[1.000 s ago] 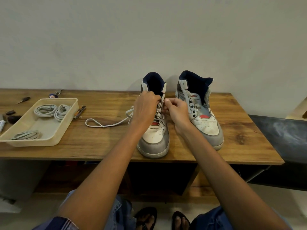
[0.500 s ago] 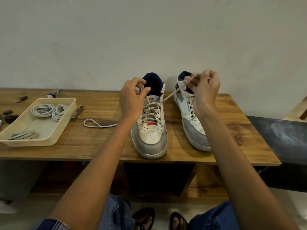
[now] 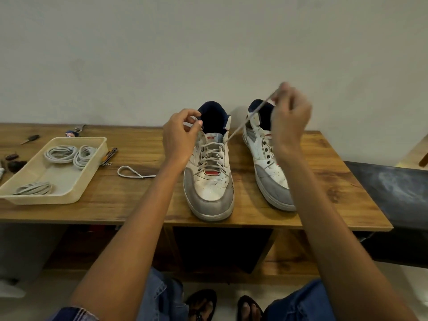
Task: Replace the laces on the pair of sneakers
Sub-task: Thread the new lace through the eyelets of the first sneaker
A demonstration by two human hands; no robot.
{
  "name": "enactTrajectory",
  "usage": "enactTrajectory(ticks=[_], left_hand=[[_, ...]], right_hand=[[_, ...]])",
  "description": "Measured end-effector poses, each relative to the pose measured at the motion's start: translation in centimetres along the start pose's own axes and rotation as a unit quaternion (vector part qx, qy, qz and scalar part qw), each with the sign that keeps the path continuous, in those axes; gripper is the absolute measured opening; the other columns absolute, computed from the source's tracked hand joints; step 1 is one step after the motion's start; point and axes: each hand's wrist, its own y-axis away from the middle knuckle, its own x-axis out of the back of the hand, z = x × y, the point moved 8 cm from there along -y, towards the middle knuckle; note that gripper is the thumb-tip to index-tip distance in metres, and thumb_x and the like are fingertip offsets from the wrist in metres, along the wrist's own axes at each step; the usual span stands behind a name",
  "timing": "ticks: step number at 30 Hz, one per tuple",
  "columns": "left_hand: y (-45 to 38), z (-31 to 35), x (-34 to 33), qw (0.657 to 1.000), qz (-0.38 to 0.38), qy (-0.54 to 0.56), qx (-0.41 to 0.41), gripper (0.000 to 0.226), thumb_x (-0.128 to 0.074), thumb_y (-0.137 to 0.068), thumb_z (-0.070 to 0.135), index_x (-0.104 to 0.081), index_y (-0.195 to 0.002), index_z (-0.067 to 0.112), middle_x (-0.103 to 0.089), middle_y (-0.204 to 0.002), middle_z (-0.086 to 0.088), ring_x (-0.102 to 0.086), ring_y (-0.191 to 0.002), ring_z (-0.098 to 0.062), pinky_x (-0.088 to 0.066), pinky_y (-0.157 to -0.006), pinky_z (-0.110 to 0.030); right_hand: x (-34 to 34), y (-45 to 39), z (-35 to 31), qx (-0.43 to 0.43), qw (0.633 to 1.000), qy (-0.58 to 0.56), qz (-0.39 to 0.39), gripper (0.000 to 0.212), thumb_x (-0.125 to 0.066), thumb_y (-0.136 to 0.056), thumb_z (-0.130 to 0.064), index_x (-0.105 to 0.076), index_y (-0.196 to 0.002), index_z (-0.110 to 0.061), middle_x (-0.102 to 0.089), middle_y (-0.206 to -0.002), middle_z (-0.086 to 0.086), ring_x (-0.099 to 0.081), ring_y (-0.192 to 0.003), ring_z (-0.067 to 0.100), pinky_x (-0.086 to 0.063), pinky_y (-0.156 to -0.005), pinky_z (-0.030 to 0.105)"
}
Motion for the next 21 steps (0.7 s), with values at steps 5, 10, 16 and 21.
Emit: enactTrajectory(ticks=[5, 10, 16, 21], left_hand=[[0.1, 0.1, -0.2, 1.0, -0.003, 0.001, 0.001, 0.014, -0.064, -0.086, 0.018, -0.067, -0.1, 0.019, -0.066, -0.092, -0.001, -0.056, -0.063, -0.001, -0.049, -0.061, -0.019], [0.2, 0.1, -0.1, 0.998, -0.034, -0.005, 0.043, 0.025, -0.059, -0.089, 0.01, -0.058, -0.114, 0.012, -0.062, -0.098, 0.0, -0.06, -0.081, -0.013, -0.052, -0.073, -0.028], [1.0, -3.3, -2.2, 0.962, -0.222, -0.059, 0.149, 0.023, -0.063, -0.087, 0.008, -0.062, -0.108, -0.001, -0.064, -0.105, -0.014, -0.059, -0.096, -0.025, -0.046, -0.091, -0.038], [1.0, -2.7, -1.7, 0.968, -0.204, -0.096, 0.108, 0.016, -0.07, -0.081, 0.011, -0.069, -0.094, 0.002, -0.055, -0.067, 0.004, -0.051, -0.067, -0.013, -0.042, -0.067, -0.027]], right_hand=[[3.2, -1.3, -3.4, 0.08, 0.985, -0.116, 0.104, 0.04, -0.044, -0.096, -0.027, -0.051, -0.056, -0.022, -0.045, -0.052, -0.01, -0.038, -0.049, 0.013, -0.03, -0.052, 0.029], [-2.8, 1.8, 3.1, -0.02, 0.858, 0.425, -0.288, 0.041, -0.055, -0.093, -0.033, -0.043, -0.059, -0.013, -0.038, -0.052, -0.002, -0.037, -0.048, 0.011, -0.03, -0.049, 0.025], [-6.6, 5.7, 4.7, 0.051, 0.806, 0.472, -0.352, 0.028, -0.053, -0.091, -0.018, -0.058, -0.119, -0.012, -0.062, -0.114, 0.009, -0.058, -0.105, 0.027, -0.046, -0.083, 0.036], [-7.7, 7.0, 5.5, 0.097, 0.793, 0.491, -0.348, 0.023, -0.042, -0.099, -0.016, -0.057, -0.113, -0.007, -0.059, -0.11, 0.012, -0.057, -0.091, 0.025, -0.034, -0.068, 0.028]])
